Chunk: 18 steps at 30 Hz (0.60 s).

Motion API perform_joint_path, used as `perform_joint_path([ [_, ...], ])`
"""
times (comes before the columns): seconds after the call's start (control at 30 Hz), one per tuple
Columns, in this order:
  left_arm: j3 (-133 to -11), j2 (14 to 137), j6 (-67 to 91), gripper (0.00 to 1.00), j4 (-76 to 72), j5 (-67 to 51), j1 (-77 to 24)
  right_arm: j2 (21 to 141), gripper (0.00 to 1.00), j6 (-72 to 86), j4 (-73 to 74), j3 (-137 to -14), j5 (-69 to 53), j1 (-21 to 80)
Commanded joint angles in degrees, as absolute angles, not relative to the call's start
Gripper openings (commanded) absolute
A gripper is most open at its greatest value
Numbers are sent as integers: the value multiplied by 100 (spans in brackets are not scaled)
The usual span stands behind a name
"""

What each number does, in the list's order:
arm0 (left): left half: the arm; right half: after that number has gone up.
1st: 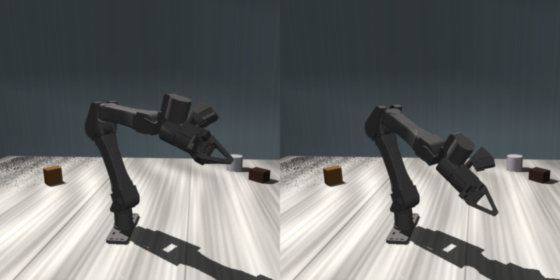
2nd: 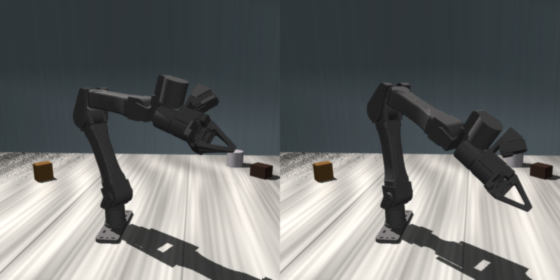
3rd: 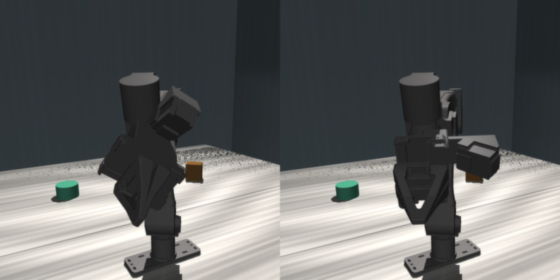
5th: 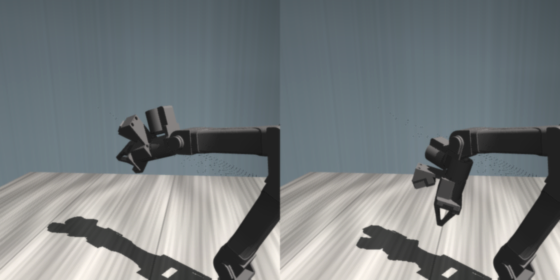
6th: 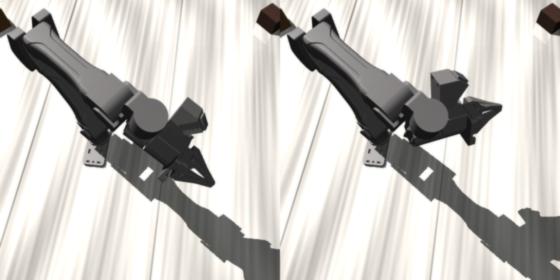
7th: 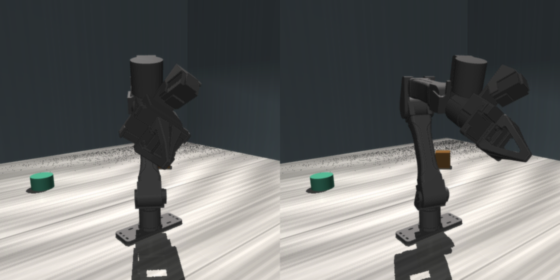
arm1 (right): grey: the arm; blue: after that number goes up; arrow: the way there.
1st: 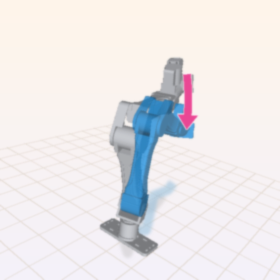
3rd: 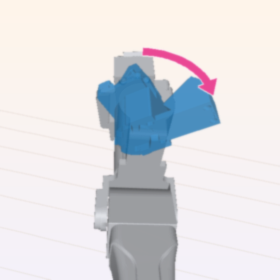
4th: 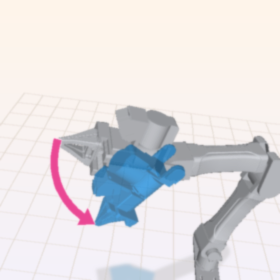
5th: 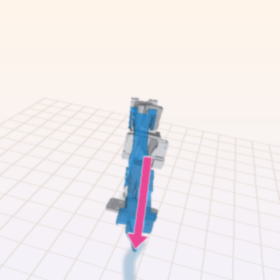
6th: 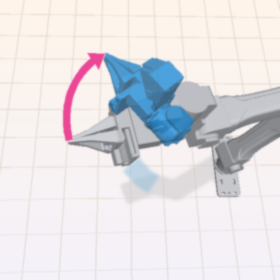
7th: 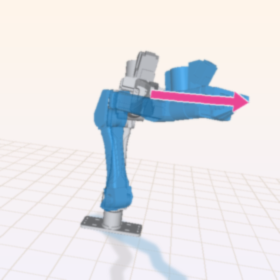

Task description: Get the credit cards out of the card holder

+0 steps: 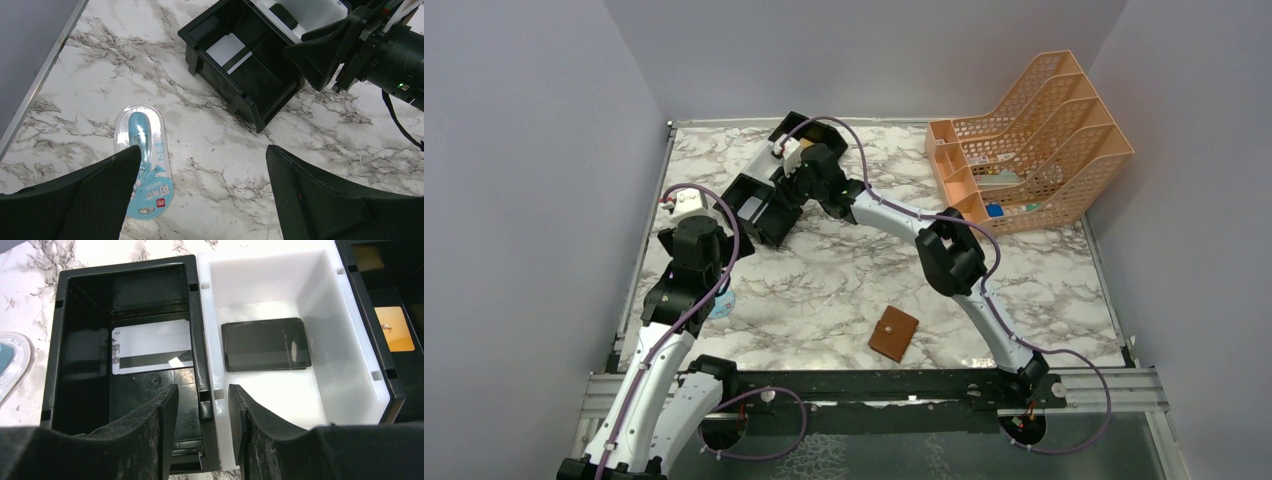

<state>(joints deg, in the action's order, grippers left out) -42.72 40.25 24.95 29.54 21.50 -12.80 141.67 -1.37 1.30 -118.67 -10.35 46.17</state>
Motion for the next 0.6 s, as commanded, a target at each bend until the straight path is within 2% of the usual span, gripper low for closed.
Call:
perform_joint_path([
  [0.0, -4236, 3986, 2505, 99, 2896, 2276, -1248, 14164, 41, -212, 238, -11743, -781, 4680],
  [0.27, -4236, 4001, 2495, 99, 2894, 2267, -1248, 13837, 33, 157, 340, -11408, -388, 4691],
  [0.57, -4226, 4029, 2497, 99, 2891, 2224, -1248, 12788, 28, 987, -220, -9677, 566, 4719],
])
